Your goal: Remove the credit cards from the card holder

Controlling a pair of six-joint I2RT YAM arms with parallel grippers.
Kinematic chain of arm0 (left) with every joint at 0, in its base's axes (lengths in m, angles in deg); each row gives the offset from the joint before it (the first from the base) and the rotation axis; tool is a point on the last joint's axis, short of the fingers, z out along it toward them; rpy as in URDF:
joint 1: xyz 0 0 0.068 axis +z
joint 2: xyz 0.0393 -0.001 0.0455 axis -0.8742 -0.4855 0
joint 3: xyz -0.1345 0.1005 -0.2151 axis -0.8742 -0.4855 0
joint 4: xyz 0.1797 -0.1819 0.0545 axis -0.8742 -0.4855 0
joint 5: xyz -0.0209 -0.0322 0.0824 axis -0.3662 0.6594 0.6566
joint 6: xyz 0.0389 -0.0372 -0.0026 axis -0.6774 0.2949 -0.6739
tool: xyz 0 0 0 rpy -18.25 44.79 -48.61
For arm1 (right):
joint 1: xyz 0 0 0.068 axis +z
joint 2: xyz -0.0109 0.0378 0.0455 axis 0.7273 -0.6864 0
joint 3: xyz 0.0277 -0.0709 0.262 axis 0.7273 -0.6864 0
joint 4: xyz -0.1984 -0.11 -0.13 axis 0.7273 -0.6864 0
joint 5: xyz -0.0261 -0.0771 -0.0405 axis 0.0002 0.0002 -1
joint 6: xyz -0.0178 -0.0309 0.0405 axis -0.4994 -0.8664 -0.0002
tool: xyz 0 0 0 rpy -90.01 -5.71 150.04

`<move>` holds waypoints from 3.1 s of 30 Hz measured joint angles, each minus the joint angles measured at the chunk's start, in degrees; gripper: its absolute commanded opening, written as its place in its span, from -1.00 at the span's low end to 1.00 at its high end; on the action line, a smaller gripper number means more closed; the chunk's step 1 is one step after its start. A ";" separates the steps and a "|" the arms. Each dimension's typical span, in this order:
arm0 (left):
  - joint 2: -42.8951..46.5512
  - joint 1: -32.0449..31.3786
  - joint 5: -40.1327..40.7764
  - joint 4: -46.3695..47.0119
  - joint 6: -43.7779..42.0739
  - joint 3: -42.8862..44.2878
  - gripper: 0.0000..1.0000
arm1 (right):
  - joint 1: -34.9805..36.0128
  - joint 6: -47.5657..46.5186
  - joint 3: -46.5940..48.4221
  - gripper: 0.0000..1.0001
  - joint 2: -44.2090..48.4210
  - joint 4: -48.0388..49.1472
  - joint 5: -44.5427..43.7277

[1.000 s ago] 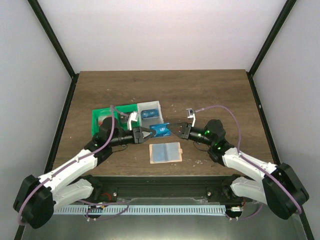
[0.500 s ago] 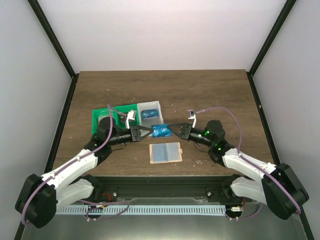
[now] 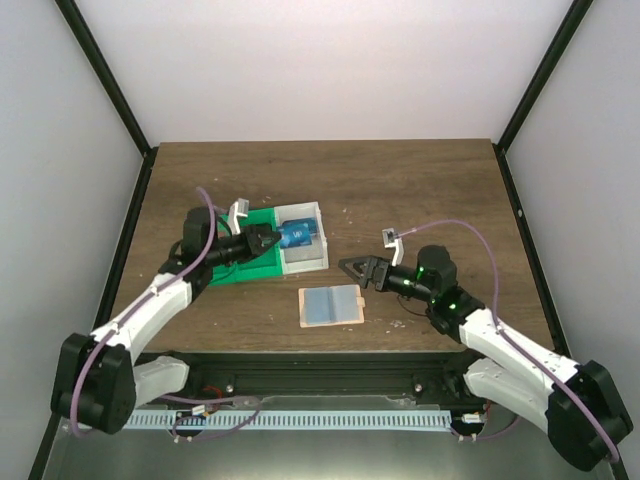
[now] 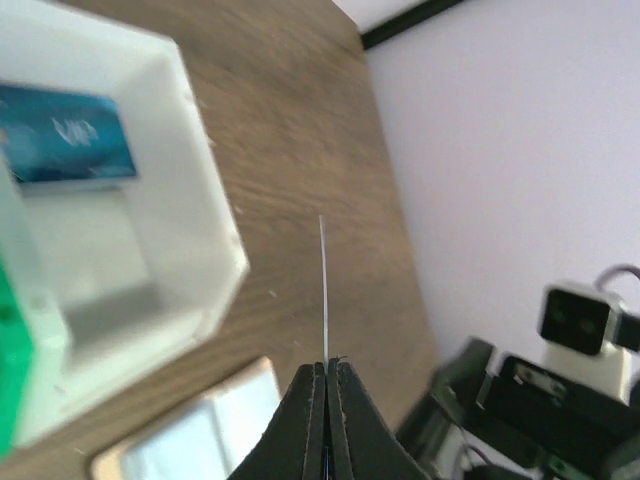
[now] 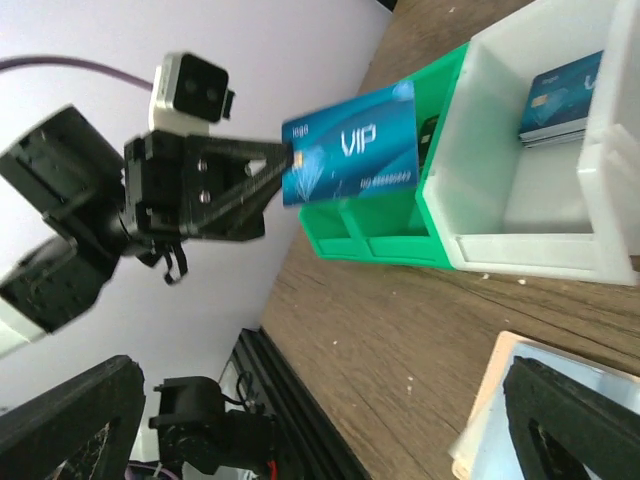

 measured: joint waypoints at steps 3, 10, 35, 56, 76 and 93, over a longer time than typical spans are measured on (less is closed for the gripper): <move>-3.58 2.27 2.19 -4.81 -3.76 4.85 -1.00 | 0.00 -2.21 -0.13 1.00 2.03 -3.78 -0.85; -14.62 4.66 9.20 -12.35 -10.64 14.53 -1.00 | 0.00 -5.77 -0.24 1.00 5.20 -9.81 -2.43; -33.59 2.45 11.58 -13.07 -9.88 25.55 -1.00 | 0.00 -11.21 -1.22 1.00 9.03 -17.68 -6.86; -39.17 1.03 13.05 -12.68 -10.19 29.11 -1.00 | 0.00 -12.55 -1.11 1.00 10.56 -21.38 -11.82; -40.50 0.39 15.96 -13.53 -11.02 31.78 -0.55 | 0.00 -13.66 -1.11 1.00 10.86 -22.25 -13.29; -37.55 0.39 18.01 -18.36 -13.16 34.40 -0.20 | 0.00 -10.95 -1.11 1.00 8.09 -23.17 -15.65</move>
